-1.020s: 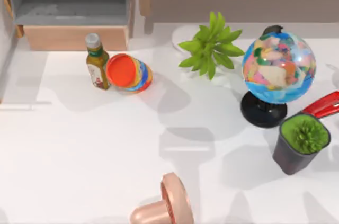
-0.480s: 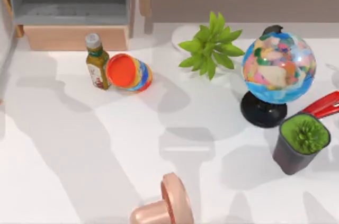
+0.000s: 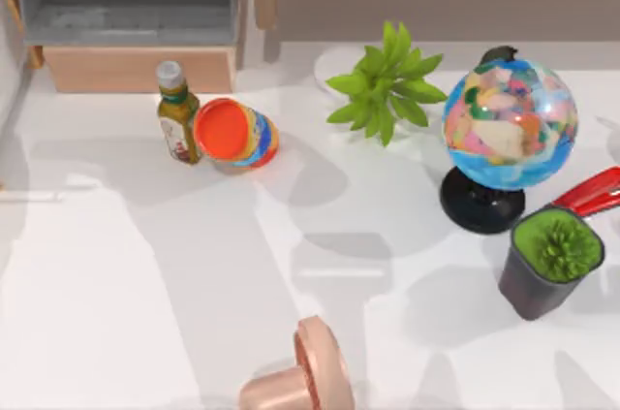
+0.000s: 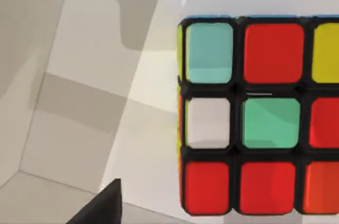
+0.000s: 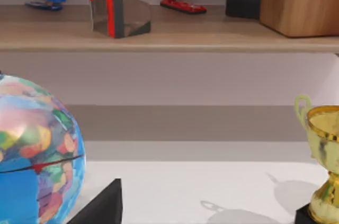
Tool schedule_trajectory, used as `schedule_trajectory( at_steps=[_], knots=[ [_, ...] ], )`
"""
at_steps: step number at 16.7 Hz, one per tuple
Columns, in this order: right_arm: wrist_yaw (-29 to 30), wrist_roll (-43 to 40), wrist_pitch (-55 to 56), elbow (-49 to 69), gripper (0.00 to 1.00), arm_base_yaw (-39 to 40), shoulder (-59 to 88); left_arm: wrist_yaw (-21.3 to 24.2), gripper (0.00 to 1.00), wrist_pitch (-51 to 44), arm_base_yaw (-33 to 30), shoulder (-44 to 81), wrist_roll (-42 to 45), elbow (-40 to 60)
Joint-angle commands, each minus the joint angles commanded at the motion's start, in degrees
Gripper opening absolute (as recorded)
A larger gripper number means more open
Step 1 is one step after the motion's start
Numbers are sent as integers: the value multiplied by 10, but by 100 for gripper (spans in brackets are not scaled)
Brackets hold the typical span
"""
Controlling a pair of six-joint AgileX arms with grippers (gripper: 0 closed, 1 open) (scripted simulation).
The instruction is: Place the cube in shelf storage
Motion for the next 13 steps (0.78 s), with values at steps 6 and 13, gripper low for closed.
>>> schedule_trajectory(
  at_steps=[6,13],
  knots=[
    [0,0,0,0,100,0,0,0,100,-6,1,2,-5,3],
    [0,0,0,0,100,0,0,-1,100,78,-1,53,-5,-29]
  ],
)
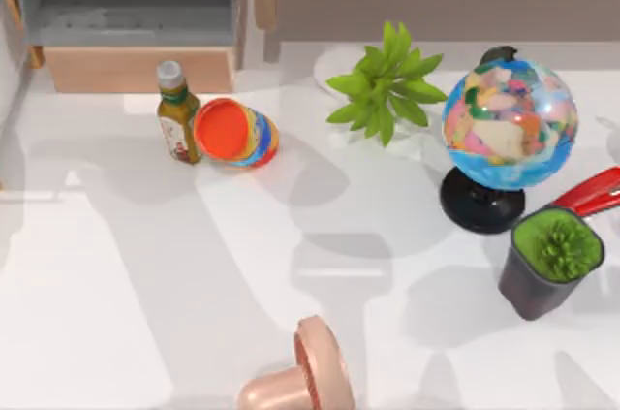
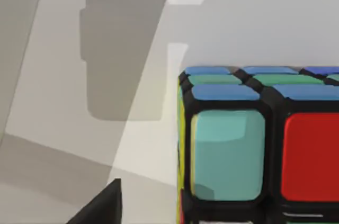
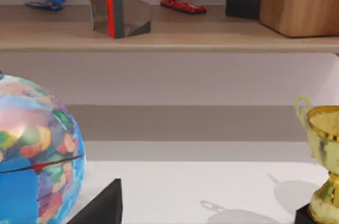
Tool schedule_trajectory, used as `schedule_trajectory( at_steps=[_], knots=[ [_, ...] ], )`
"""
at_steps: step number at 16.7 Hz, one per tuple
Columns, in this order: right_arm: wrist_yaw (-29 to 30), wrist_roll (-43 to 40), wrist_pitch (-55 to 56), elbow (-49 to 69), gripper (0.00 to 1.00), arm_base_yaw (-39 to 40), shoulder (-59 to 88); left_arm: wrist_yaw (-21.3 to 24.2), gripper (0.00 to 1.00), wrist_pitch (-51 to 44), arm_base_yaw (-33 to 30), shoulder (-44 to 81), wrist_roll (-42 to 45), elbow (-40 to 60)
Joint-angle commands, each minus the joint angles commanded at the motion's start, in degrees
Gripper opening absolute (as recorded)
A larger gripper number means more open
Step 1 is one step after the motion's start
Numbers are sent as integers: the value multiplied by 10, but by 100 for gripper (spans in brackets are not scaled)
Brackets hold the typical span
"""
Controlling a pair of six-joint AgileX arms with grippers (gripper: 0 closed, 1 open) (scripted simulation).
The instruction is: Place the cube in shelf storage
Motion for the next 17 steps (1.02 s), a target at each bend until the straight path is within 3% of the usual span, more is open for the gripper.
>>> schedule_trajectory(
  at_steps=[4,17],
  knots=[
    [0,0,0,0,100,0,0,0,100,4,-2,4,-1,-2],
    [0,0,0,0,100,0,0,0,2,4,-2,4,-1,-2]
  ],
)
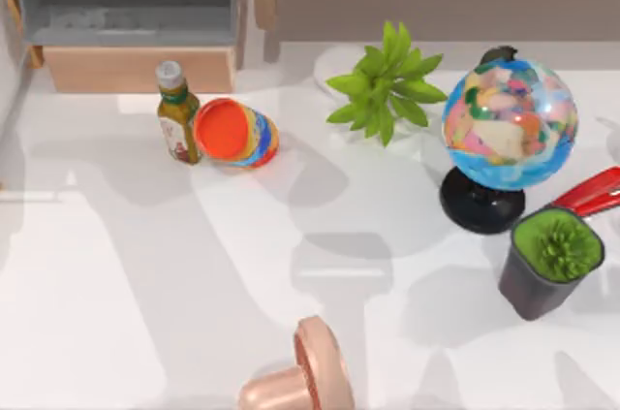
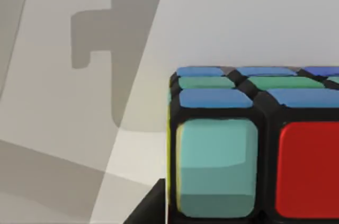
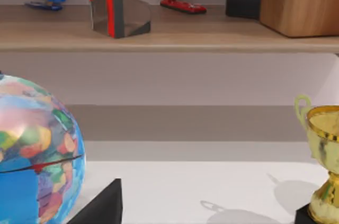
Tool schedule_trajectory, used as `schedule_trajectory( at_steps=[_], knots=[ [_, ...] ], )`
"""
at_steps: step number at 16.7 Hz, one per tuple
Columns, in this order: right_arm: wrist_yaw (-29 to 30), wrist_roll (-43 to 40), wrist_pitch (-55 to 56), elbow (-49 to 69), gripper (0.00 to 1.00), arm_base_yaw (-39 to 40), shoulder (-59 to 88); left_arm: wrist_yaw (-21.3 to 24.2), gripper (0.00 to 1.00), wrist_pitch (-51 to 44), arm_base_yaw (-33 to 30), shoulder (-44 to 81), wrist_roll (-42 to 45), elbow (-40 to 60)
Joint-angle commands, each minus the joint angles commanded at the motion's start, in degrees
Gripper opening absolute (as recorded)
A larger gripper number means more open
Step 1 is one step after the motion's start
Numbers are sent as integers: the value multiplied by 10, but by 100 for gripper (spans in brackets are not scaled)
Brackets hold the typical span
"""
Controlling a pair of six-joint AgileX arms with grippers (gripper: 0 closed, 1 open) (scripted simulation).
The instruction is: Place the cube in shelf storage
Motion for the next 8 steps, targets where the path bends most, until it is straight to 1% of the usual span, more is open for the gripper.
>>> schedule_trajectory(
  at_steps=[1,8],
  knots=[
    [0,0,0,0,100,0,0,0,0,0,0,0,0,0],
    [0,0,0,0,100,0,0,0,0,0,0,0,0,0]
  ],
)
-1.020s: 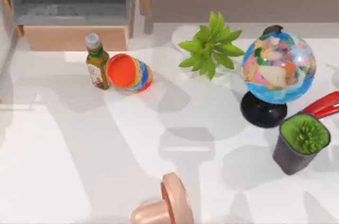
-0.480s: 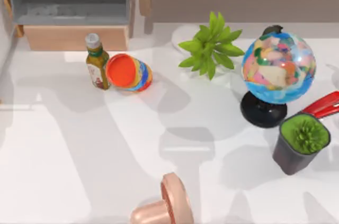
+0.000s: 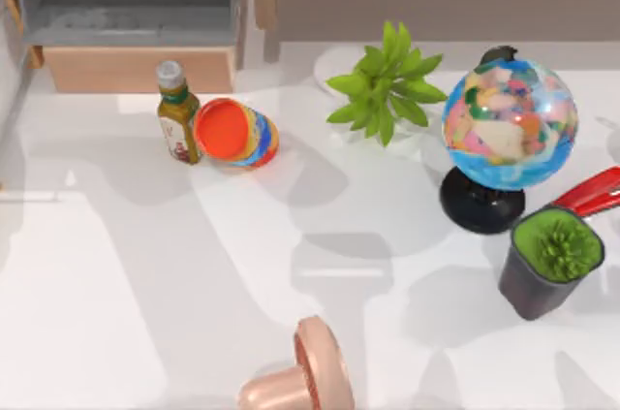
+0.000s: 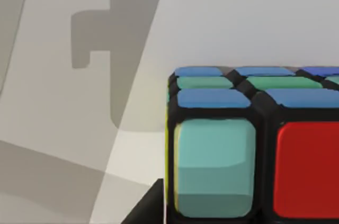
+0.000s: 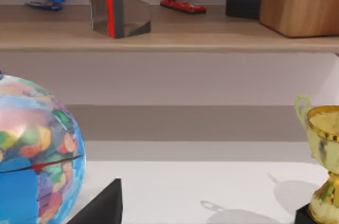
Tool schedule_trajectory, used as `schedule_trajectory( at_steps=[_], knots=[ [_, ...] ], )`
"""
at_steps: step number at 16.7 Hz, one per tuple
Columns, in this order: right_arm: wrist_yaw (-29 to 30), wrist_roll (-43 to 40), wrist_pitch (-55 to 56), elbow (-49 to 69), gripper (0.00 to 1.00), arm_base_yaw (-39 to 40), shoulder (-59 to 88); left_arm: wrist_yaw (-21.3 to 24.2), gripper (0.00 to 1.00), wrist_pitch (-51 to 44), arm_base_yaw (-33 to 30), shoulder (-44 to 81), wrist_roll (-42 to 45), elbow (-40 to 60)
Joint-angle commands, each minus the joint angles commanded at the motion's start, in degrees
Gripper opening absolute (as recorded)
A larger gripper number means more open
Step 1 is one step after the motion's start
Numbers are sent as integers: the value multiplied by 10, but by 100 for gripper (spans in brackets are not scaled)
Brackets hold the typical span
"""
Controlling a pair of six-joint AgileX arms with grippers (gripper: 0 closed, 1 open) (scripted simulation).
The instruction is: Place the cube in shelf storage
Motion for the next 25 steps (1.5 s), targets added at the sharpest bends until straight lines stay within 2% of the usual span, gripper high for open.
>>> schedule_trajectory(
  at_steps=[10,17,21,25],
  knots=[
    [0,0,0,0,100,0,0,0,0,-78,1,13,1,91],
    [0,0,0,0,100,0,0,-3,0,-80,-2,0,3,88],
    [0,0,0,0,100,0,0,-23,0,-82,-31,-82,14,51],
    [0,0,0,0,100,0,0,-50,0,-67,-103,-186,26,-26]
  ],
)
